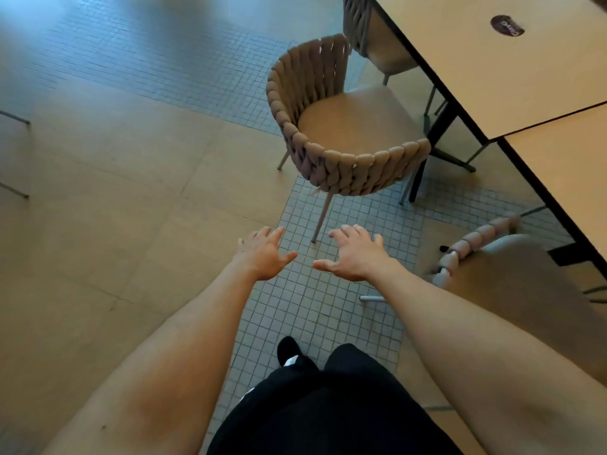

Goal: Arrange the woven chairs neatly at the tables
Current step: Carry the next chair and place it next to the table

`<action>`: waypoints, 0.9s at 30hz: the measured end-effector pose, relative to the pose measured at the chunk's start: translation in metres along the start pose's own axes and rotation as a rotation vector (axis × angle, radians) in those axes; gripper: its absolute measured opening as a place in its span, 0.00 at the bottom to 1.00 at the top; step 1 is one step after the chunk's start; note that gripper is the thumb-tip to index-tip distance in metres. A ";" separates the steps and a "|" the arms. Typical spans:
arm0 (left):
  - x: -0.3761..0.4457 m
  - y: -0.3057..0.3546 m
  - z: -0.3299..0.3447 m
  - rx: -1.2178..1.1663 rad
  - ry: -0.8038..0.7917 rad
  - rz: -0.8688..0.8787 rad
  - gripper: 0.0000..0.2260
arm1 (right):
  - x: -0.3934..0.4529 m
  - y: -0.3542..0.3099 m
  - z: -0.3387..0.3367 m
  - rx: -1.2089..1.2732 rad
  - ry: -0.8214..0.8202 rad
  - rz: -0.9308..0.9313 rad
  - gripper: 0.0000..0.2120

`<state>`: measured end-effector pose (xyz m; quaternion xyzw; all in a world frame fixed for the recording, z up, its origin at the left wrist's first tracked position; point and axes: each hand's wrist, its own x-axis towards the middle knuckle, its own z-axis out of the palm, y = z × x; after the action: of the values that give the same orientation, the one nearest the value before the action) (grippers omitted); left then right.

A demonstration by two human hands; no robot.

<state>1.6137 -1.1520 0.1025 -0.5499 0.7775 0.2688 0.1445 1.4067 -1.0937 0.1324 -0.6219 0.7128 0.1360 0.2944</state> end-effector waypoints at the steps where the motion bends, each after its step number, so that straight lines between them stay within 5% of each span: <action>1: 0.002 -0.004 -0.005 -0.003 0.005 -0.001 0.35 | 0.005 -0.004 -0.003 -0.004 -0.004 -0.003 0.43; 27: 0.239 -0.064 -0.149 0.047 0.013 -0.058 0.37 | 0.265 -0.033 -0.152 -0.057 -0.044 -0.086 0.43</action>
<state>1.5991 -1.4397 0.0828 -0.5704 0.7682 0.2427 0.1600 1.3868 -1.3990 0.1016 -0.6568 0.6747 0.1572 0.2979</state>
